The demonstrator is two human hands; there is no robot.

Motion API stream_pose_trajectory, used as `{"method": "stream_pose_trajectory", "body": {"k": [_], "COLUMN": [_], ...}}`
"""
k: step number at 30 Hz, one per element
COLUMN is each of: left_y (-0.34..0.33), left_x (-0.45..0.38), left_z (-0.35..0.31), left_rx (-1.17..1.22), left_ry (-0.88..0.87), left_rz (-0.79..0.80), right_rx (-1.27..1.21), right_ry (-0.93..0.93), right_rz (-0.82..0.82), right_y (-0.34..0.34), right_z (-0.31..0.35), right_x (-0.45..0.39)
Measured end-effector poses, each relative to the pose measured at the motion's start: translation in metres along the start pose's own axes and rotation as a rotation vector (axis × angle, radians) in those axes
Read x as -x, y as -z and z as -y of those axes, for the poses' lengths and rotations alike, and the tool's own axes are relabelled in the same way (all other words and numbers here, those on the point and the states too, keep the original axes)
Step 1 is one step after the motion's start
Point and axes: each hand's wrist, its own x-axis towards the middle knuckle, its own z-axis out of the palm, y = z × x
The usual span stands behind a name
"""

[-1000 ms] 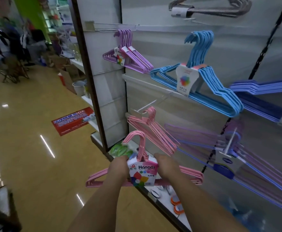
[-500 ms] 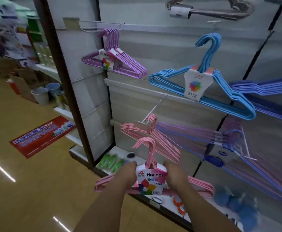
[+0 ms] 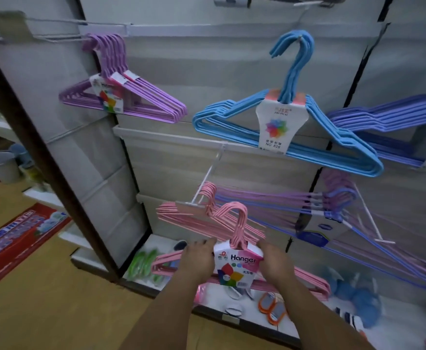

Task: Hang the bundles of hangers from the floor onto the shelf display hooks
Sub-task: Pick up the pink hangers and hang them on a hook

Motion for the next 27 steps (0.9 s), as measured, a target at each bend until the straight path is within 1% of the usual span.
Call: {"method": "stream_pose_trajectory", "body": {"k": [6, 12, 21, 22, 24, 26, 27], "left_y": [-0.02, -0.021, -0.013, -0.011, -0.007, -0.008, -0.009], "left_x": [-0.028, -0.058, -0.098, -0.101, -0.106, -0.112, -0.114], "left_z": [0.007, 0.025, 0.078, 0.081, 0.088, 0.1, 0.104], "left_rx": [0.006, 0.024, -0.008, 0.009, 0.102, 0.265, 0.271], "left_ry": [-0.052, -0.058, -0.09, -0.089, -0.043, 0.001, 0.008], "left_rz": [-0.024, -0.154, -0.114, -0.115, -0.048, -0.08, -0.096], "right_rx": [-0.029, -0.051, -0.041, -0.038, -0.047, -0.054, -0.055], "right_ry": [-0.067, -0.119, -0.204, -0.207, -0.215, -0.22, -0.22], "right_rz": [-0.026, -0.048, -0.075, -0.083, -0.106, -0.115, -0.117], "right_y": [-0.009, -0.016, -0.042, -0.045, -0.05, -0.056, -0.06], "right_z": [-0.007, 0.011, 0.054, 0.058, 0.066, 0.07, 0.071], "right_x": [-0.025, -0.052, -0.08, -0.082, -0.088, -0.092, -0.094]}}
